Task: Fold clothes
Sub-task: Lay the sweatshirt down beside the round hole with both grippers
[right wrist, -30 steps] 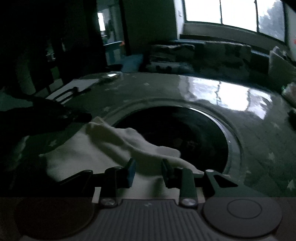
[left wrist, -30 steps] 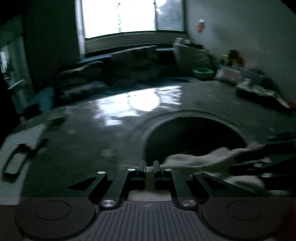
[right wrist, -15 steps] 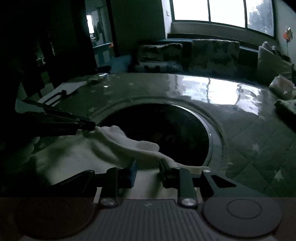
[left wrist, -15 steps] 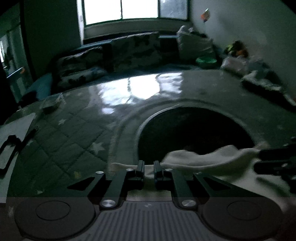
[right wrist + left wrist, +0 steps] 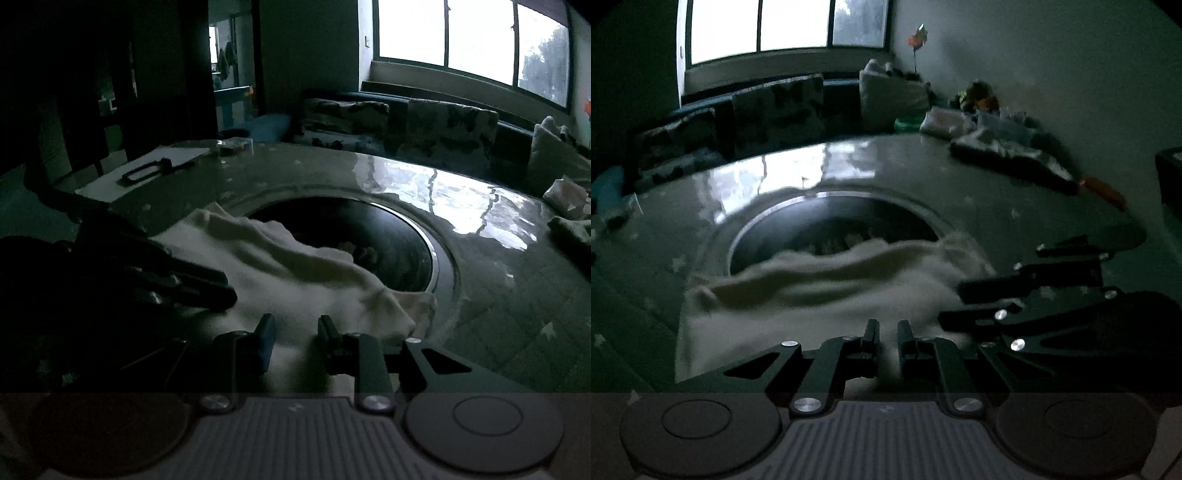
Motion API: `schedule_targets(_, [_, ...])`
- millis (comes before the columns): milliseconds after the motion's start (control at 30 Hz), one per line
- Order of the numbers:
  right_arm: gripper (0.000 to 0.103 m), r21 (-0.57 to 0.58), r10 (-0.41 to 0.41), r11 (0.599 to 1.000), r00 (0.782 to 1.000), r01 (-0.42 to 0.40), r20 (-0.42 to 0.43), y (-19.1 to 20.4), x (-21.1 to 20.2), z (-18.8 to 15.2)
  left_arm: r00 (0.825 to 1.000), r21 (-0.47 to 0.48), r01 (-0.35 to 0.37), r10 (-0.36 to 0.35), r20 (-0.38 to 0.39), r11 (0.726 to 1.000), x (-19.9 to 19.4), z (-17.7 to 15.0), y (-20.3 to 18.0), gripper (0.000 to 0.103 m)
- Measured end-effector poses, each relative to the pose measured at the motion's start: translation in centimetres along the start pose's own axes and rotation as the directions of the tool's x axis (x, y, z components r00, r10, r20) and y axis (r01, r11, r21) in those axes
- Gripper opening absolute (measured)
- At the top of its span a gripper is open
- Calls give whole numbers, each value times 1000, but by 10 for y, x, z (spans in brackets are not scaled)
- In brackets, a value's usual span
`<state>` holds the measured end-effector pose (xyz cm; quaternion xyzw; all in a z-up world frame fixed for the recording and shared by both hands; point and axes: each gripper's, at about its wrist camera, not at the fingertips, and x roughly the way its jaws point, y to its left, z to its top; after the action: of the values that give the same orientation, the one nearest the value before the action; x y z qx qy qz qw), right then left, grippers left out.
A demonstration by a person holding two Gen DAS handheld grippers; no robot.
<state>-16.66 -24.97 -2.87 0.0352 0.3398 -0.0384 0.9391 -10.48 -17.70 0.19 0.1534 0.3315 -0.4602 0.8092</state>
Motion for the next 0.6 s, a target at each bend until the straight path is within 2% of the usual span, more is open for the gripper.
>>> schedule_targets(200, [24,-30,-19,999,1000,20,22,3,2,-11,1000,32,-17,17,1,999,1,-4,-7,12])
schedule_targets(333, [24,-9,-18,1000,999,19,43,1,-14,-10,1000,35,-17,17,1,999,1,-5,-7,12])
schedule_targets(533, [25,-14,-57,998,998,57,-12,-3,-23,-27,1000,44,-20,19,5,999,1,-7,-8,12])
schedule_targets(600, [25,20,-46,999,999,46,-13,-8,-27,-28,1000,41,-19,19,4,999,1,-7,-7,12])
